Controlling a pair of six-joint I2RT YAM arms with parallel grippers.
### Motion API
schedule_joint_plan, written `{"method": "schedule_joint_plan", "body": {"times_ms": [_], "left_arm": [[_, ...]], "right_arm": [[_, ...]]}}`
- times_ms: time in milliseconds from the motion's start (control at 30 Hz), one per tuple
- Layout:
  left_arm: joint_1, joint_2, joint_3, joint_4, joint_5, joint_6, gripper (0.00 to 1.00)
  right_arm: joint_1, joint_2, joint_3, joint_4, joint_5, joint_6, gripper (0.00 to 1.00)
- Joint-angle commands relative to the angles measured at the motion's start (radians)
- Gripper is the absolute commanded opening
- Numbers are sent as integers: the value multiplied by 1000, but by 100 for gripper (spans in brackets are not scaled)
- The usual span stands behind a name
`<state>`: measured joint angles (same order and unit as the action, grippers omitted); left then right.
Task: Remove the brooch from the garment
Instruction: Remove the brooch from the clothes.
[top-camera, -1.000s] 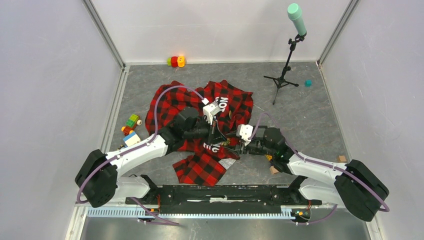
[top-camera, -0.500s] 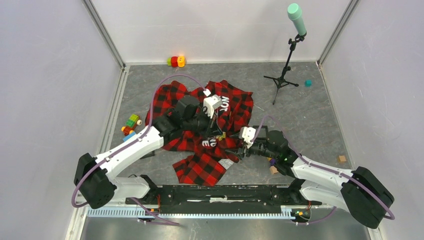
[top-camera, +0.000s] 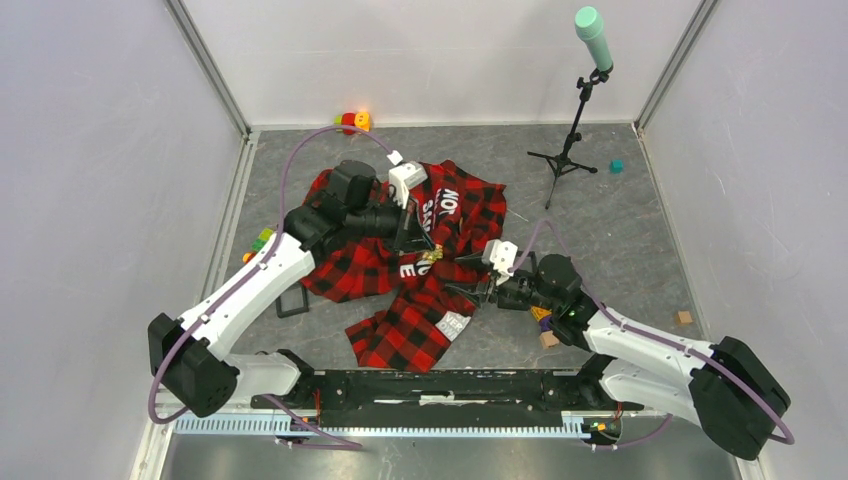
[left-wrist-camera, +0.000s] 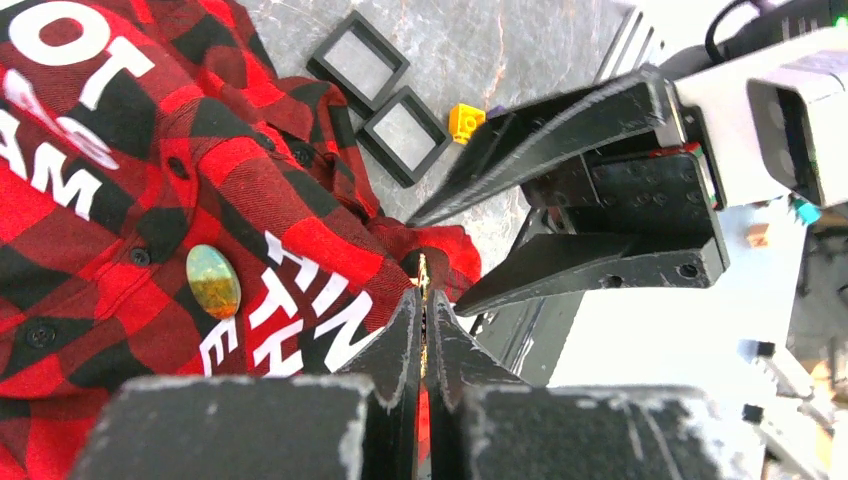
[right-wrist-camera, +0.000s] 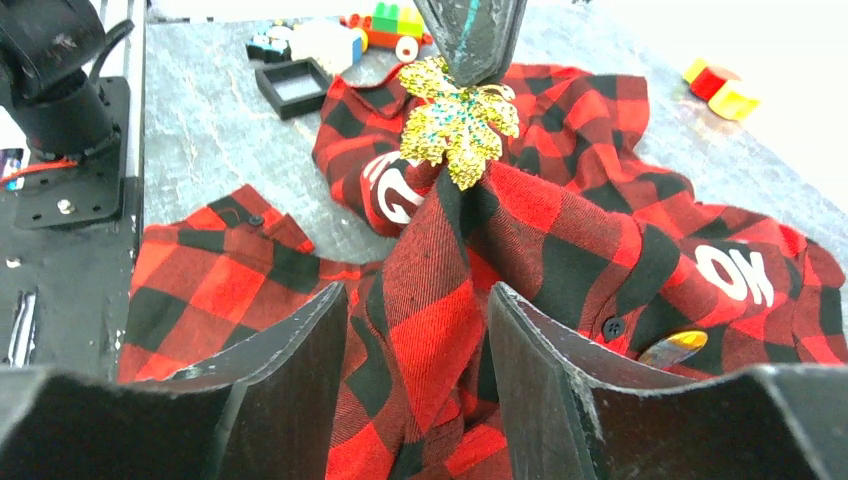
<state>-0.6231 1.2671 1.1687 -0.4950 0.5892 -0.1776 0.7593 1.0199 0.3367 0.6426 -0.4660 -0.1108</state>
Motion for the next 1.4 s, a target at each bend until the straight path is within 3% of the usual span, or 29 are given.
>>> {"method": "schedule_joint_plan", "body": {"times_ms": [0, 167, 267, 467, 600, 800, 967, 1367], "left_arm": [[77, -2, 12, 12, 116, -113, 2], [89, -13, -19, 70, 59, -318, 2], [88, -22, -39, 71, -56, -474, 2], [62, -44, 15, -112, -417, -748, 2], [56, -57, 13, -185, -493, -947, 2], [56, -44, 54, -318, -587, -1023, 2], [56, -48, 27, -292, -527, -1078, 2], [57, -65, -7, -269, -505, -1091, 2]], "right_arm": [[5, -27, 37, 121, 16, 59, 57], [28, -29, 49, 147, 25, 1, 54], [52, -12, 80, 137, 58, -36, 54], [112, 65, 145, 156, 144, -119, 54], [164, 132, 176, 163, 217, -226, 54], [236, 220, 228, 138, 322, -350, 57], [254, 271, 238, 176, 350, -367, 58], [261, 328, 250, 214, 406, -330, 47]]}}
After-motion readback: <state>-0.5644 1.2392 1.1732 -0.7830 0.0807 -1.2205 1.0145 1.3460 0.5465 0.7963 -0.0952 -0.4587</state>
